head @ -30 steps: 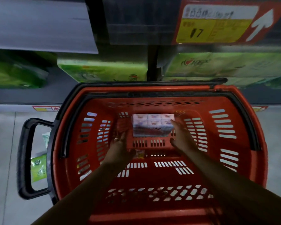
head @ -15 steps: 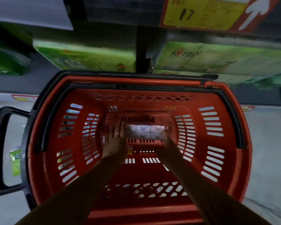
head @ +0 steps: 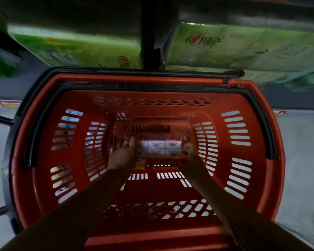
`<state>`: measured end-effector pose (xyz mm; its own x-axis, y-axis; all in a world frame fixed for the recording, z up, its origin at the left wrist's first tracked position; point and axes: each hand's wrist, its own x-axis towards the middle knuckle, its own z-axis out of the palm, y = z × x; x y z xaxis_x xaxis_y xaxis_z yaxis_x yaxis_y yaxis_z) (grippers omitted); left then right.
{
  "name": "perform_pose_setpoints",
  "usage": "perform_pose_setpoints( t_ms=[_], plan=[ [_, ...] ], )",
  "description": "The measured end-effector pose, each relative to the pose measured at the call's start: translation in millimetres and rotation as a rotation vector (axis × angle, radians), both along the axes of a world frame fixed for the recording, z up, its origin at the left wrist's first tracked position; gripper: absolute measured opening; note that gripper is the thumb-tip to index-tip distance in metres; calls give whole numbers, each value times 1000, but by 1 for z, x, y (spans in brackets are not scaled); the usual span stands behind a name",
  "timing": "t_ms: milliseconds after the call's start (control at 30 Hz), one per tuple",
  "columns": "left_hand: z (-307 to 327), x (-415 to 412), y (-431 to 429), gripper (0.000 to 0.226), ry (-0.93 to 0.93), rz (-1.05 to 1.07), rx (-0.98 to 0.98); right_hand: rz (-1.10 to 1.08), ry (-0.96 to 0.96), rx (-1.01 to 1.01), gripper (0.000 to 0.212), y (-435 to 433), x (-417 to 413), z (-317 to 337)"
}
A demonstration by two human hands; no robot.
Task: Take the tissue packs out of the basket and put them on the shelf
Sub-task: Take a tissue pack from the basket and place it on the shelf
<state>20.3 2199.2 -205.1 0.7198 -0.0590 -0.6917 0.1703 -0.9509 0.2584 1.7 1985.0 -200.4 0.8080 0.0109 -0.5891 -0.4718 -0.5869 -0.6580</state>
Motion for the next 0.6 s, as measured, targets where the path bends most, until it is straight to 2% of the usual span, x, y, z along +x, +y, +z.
perform_pose_setpoints(
  t_ms=[67,200,400,467,600],
  plan=[
    [1,-4,-1,57,-1,31,-53,-68,12,45,37,-4,2,0],
    [4,-14,0,45,-91,130,-184,-118,58,134,68,-17,10,1],
    [20,-31,10,43,-189,260,-273,-96,177,155,80,-12,18,20],
    [33,-34,16,38,-233,317,-276,-172,278,212,76,-7,18,32],
    [65,-41,29,37,-293,332,-258,-292,598,393,72,-2,8,58]
  ],
)
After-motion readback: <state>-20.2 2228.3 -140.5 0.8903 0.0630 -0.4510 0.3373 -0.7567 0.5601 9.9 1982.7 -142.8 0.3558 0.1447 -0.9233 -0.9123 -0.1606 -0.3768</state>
